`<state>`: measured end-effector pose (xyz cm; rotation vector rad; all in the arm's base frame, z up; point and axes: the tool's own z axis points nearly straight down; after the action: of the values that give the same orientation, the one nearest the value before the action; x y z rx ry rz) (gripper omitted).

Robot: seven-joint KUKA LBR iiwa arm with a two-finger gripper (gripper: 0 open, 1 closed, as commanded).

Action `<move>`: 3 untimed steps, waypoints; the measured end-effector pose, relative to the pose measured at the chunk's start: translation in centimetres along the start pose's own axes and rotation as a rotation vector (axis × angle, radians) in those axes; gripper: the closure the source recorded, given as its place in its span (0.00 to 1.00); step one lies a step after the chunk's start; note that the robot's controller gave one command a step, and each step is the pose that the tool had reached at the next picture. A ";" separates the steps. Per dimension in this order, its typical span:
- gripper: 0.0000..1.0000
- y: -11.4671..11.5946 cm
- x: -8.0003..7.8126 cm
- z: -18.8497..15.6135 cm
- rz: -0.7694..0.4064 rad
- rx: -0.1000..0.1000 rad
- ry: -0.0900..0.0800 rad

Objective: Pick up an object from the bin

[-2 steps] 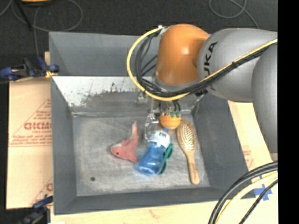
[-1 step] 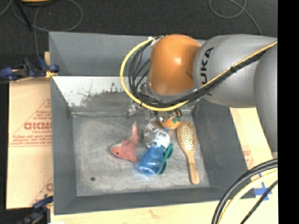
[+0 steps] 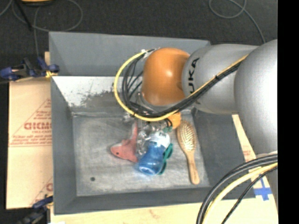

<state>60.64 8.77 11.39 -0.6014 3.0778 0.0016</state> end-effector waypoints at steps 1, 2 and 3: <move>0.00 1.2 0.9 4.2 -0.122 0.001 -0.003; 1.00 0.9 0.9 3.9 0.020 -0.002 -0.009; 1.00 0.9 0.9 3.9 0.019 -0.002 -0.009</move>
Offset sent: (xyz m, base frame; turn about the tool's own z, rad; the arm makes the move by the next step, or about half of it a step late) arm -0.0155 0.0031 -0.0439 0.0198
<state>59.48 9.31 7.47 -0.5698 3.0751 0.0079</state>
